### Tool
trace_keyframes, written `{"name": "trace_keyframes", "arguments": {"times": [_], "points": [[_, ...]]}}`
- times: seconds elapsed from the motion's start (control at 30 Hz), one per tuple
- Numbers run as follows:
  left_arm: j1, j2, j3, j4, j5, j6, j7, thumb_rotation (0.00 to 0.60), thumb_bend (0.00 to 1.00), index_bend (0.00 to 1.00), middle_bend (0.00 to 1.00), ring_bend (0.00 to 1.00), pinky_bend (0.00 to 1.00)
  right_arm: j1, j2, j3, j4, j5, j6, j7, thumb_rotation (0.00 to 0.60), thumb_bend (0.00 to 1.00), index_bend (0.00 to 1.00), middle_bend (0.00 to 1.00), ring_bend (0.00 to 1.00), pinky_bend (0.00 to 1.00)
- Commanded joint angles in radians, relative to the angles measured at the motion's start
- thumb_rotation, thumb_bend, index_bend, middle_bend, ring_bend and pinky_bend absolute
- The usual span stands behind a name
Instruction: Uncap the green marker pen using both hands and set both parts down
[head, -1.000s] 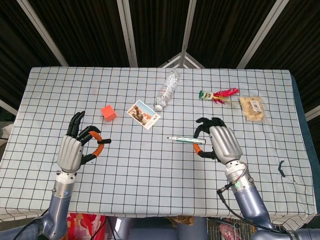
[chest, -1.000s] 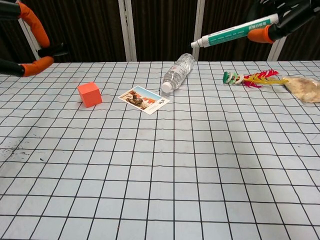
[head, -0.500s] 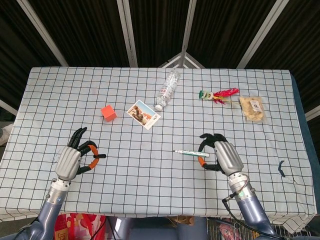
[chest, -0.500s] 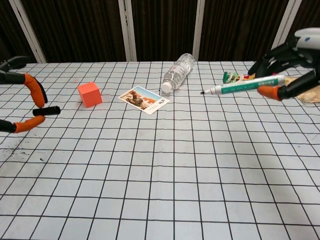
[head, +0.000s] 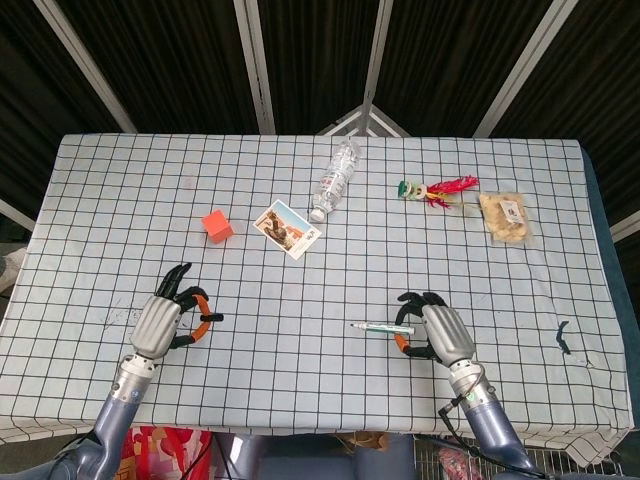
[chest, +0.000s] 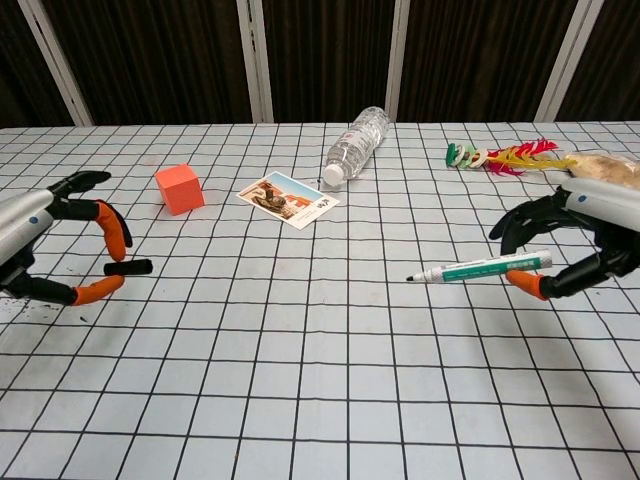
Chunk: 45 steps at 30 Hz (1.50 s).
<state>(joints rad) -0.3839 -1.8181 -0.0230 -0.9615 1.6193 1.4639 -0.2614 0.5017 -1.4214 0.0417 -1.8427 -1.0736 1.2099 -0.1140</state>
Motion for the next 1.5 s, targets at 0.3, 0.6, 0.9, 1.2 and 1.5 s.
{"name": "trace_keyframes", "arguments": {"times": [0.3, 0.6, 0.9, 1.2, 1.5], "points": [[-0.010, -0.012, 0.013, 0.027, -0.040, -0.104, 0.084, 0.600, 0.47, 0.29, 0.19, 0.00, 0.01, -0.012, -0.036, 0.014, 0.043, -0.029, -0.044, 0.015, 0.600, 0.69, 0.83, 0.26, 0.26, 0.14], [0.001, 0.065, 0.000, -0.067, -0.016, -0.030, 0.070, 0.600, 0.47, 0.29, 0.18, 0.00, 0.01, -0.001, -0.076, 0.045, 0.046, -0.035, -0.072, 0.014, 0.600, 0.69, 0.83, 0.26, 0.26, 0.14], [0.021, 0.172, -0.020, -0.196, 0.000, 0.047, 0.089, 0.600, 0.46, 0.28, 0.18, 0.00, 0.01, 0.017, -0.175, 0.042, 0.148, -0.008, -0.114, -0.040, 0.600, 0.69, 0.83, 0.26, 0.26, 0.14], [0.026, 0.278, -0.042, -0.293, 0.002, 0.069, 0.129, 0.600, 0.46, 0.27, 0.18, 0.00, 0.01, 0.018, -0.255, 0.046, 0.309, -0.010, -0.157, -0.014, 0.600, 0.69, 0.83, 0.26, 0.26, 0.14], [0.031, 0.309, -0.041, -0.318, 0.013, 0.079, 0.145, 0.600, 0.46, 0.27, 0.18, 0.00, 0.01, 0.034, -0.252, 0.052, 0.364, 0.003, -0.215, -0.041, 0.600, 0.69, 0.59, 0.24, 0.18, 0.10]]}}
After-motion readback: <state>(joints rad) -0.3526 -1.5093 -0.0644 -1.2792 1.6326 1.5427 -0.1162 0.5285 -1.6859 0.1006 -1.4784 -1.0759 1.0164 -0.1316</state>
